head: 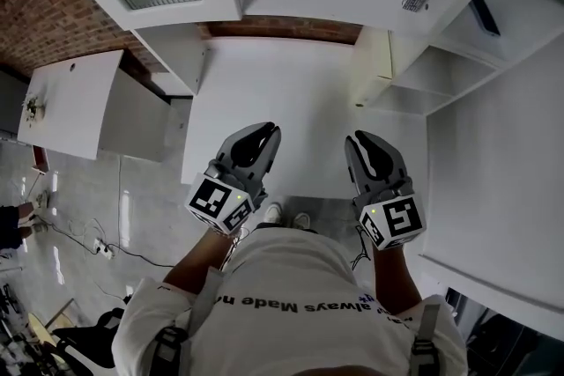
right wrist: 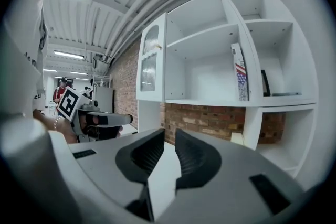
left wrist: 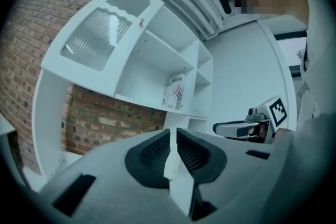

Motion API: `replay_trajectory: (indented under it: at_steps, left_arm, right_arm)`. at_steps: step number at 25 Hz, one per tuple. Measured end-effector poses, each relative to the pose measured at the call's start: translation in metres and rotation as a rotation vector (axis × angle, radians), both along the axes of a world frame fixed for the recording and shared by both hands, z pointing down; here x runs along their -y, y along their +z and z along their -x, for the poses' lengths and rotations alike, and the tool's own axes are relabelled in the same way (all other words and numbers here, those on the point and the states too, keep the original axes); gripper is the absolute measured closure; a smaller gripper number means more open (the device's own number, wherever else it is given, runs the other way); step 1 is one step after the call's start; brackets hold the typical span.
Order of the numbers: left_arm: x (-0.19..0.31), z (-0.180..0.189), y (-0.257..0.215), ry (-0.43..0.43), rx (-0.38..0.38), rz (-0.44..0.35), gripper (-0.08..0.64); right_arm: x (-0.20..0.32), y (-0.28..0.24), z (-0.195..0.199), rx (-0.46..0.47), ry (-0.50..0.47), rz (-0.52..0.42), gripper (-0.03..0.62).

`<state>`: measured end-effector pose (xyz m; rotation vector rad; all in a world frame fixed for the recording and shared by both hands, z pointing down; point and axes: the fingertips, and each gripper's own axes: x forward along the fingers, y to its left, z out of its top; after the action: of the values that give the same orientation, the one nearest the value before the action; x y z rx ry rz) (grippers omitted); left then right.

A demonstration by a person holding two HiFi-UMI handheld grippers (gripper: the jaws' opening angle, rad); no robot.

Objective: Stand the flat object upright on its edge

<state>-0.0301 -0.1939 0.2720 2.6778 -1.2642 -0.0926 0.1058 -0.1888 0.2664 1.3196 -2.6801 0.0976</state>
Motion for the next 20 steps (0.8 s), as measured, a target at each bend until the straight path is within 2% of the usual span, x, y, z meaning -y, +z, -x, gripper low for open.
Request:
replay_trajectory:
  at_steps: [10, 20]
  left_arm:
    - [-0.024, 0.006, -0.023, -0.005, -0.009, -0.012, 0.522]
    - [-0.039, 0.003, -0.033, 0.006, -0.019, -0.019, 0.522]
  right_arm:
    - [-0.032, -0.036, 0.011, 0.004, -0.03, -0.026, 0.529]
    - [-0.044, -0.041, 0.016, 0.018, -0.036, -0.025, 0.534]
